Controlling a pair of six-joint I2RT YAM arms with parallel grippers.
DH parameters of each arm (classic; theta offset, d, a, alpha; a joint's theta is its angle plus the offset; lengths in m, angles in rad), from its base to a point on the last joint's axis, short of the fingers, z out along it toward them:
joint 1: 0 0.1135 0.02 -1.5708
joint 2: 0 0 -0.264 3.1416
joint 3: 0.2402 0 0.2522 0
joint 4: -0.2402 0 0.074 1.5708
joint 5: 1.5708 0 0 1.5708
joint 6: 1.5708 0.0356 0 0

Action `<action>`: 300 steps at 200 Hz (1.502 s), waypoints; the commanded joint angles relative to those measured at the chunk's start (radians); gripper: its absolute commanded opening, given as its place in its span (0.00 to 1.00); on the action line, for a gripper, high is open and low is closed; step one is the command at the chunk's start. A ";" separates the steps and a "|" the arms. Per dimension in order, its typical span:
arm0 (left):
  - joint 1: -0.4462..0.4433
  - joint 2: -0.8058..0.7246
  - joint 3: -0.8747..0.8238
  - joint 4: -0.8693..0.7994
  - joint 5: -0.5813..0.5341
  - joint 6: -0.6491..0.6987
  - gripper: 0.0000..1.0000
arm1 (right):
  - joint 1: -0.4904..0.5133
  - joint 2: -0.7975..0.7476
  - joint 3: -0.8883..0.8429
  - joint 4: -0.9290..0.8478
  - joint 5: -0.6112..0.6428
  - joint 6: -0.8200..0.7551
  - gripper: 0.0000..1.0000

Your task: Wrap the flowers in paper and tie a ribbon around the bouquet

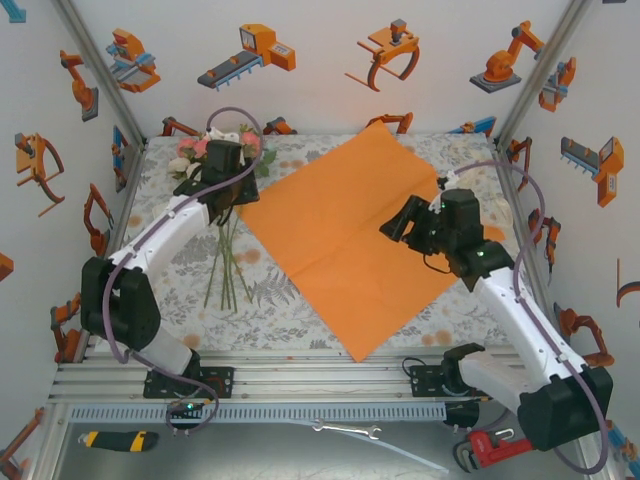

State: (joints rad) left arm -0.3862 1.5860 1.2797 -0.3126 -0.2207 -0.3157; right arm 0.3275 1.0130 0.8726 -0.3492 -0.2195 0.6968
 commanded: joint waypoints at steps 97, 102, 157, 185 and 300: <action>0.178 0.399 0.172 -0.109 0.019 0.208 0.47 | 0.126 0.045 0.050 0.049 -0.063 -0.019 0.63; 0.182 0.408 0.179 -0.113 0.024 0.210 0.46 | 0.125 0.047 0.051 0.046 -0.061 -0.020 0.63; 0.190 0.424 0.208 -0.132 0.064 0.199 0.16 | 0.125 0.069 0.061 0.042 -0.050 -0.004 0.59; 0.191 0.370 0.211 -0.159 0.080 0.181 0.00 | 0.125 0.076 0.065 0.041 -0.054 0.008 0.57; 0.016 0.112 0.178 0.251 0.447 -0.353 0.00 | 0.123 0.044 0.127 -0.045 0.070 -0.010 0.59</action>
State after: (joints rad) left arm -0.2657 1.5837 1.4235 -0.2283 0.1226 -0.4770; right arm 0.4461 1.0874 0.9360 -0.3363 -0.2356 0.7124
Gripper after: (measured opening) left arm 0.017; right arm 0.582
